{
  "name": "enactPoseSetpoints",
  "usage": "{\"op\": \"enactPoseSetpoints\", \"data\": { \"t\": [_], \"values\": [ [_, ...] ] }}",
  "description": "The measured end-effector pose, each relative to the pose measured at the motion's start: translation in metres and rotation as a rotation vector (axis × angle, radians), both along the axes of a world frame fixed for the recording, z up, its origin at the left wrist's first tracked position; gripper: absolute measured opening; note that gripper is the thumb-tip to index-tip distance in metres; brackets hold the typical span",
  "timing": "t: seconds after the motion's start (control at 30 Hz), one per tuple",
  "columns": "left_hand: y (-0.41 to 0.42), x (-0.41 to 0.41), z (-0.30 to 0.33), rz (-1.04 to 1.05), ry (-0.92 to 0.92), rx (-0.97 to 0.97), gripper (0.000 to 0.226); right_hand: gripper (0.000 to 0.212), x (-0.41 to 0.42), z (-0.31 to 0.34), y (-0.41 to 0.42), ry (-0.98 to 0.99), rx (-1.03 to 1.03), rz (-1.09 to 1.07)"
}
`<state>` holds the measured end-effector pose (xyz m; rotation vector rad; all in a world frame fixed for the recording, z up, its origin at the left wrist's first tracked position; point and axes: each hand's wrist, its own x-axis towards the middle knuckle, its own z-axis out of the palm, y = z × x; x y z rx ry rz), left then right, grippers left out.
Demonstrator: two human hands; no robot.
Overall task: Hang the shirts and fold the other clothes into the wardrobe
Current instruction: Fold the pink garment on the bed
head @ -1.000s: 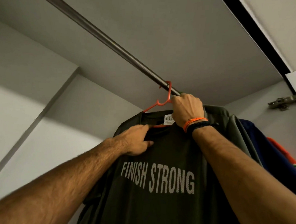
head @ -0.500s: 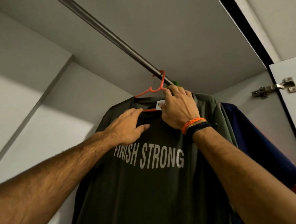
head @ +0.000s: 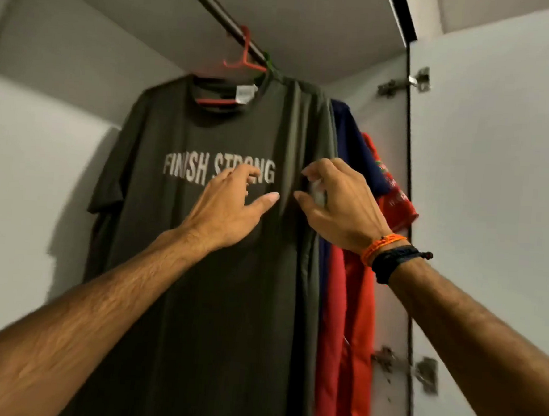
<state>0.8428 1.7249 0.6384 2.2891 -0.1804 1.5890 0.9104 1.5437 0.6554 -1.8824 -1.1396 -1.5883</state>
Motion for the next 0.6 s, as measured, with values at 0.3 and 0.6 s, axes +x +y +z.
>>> {"op": "enactPoseSetpoints", "data": {
  "t": [0.3,0.6],
  "values": [
    [-0.198,0.004,-0.143,-0.34,0.201,-0.104,0.039,0.027,-0.046,-0.174,-0.206,0.29,0.057,-0.074],
    [-0.481,-0.008,-0.32,-0.669,0.622,-0.122,0.042,0.026,-0.126,-0.356,-0.481,0.664,0.204,-0.381]
  ]
}}
